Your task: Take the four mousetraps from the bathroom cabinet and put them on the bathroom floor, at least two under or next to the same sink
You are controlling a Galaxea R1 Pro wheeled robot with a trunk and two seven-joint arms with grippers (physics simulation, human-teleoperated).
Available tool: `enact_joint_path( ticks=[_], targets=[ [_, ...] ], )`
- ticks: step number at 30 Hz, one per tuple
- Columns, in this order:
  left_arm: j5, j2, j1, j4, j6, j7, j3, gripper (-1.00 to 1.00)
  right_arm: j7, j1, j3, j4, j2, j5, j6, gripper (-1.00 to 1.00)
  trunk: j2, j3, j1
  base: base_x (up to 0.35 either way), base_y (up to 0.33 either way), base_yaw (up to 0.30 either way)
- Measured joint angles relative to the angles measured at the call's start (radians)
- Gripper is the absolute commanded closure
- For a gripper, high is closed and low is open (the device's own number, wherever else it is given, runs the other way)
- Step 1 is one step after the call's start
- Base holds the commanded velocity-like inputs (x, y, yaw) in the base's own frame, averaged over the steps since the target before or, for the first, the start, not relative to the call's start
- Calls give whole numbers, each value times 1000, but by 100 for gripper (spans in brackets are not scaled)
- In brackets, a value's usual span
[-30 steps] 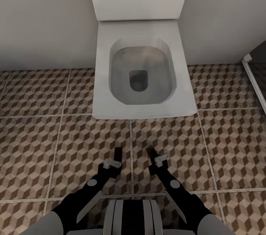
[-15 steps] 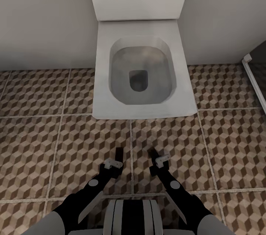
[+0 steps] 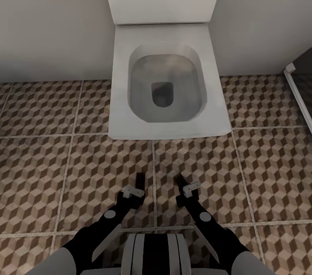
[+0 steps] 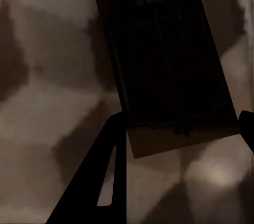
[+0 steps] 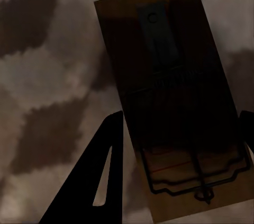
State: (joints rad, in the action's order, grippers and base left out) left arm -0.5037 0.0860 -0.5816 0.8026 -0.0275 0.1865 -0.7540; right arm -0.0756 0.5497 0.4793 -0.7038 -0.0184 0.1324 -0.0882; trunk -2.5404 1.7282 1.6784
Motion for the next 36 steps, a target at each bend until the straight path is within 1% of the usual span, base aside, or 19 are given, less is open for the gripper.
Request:
enact_joint_path(
  ticks=[5, 11, 30, 31, 36],
  targets=[
    [0, 0, 0, 0, 0, 0, -7, 100, -3, 0, 0, 1, 0, 0, 4, 100, 0, 0, 0, 0, 0, 0],
    [0, 0, 0, 0, 0, 0, -8, 100, -34, 0, 0, 1, 0, 0, 6, 100, 0, 0, 0, 0, 0, 0],
    [0, 0, 0, -1, -1, 0, -8, 100, -36, 0, 0, 1, 0, 0, 5, 100, 0, 0, 0, 0, 0, 0],
    [0, -1, 0, -1, -1, 0, -8, 100, -36, 0, -1, 1, 0, 0, 5, -100, 0, 0, 0, 0, 0, 0],
    [0, -1, 0, -1, -1, 0, -8, 100, -37, 0, -1, 0, 0, 1, 4, -100, 0, 0, 0, 0, 0, 0]
  ],
)
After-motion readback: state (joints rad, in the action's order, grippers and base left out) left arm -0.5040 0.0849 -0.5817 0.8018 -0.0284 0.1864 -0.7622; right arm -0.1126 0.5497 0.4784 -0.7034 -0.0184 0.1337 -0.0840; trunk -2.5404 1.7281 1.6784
